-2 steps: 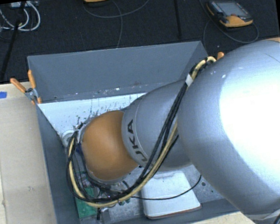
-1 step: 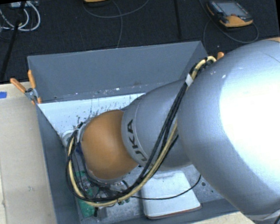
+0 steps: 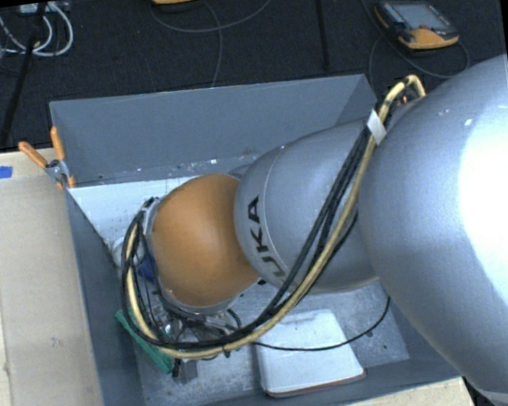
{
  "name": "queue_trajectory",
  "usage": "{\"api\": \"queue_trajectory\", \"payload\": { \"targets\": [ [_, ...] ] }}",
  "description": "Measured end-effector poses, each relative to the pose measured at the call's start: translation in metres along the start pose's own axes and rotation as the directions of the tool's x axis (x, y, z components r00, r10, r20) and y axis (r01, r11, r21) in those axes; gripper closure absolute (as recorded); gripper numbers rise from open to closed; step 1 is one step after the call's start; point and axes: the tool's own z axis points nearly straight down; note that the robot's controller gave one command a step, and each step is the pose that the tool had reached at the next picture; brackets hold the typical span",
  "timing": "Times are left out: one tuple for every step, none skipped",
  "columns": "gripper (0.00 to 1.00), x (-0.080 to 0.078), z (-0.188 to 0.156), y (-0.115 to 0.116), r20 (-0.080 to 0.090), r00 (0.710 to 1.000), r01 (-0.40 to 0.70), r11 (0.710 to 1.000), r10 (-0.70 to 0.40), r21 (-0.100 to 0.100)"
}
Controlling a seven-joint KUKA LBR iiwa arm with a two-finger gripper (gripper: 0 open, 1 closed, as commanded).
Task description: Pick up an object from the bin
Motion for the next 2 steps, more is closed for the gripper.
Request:
{"api": "queue_trajectory", "payload": {
  "targets": [
    [1.0,-0.0016,-0.0533,0.0002,0.001,1.0,-0.004,1.0,0.004,0.001],
    [1.0,-0.0021,-0.0623,0.0002,-0.003,1.0,-0.007,1.0,0.007,0.001]
  ]
}}
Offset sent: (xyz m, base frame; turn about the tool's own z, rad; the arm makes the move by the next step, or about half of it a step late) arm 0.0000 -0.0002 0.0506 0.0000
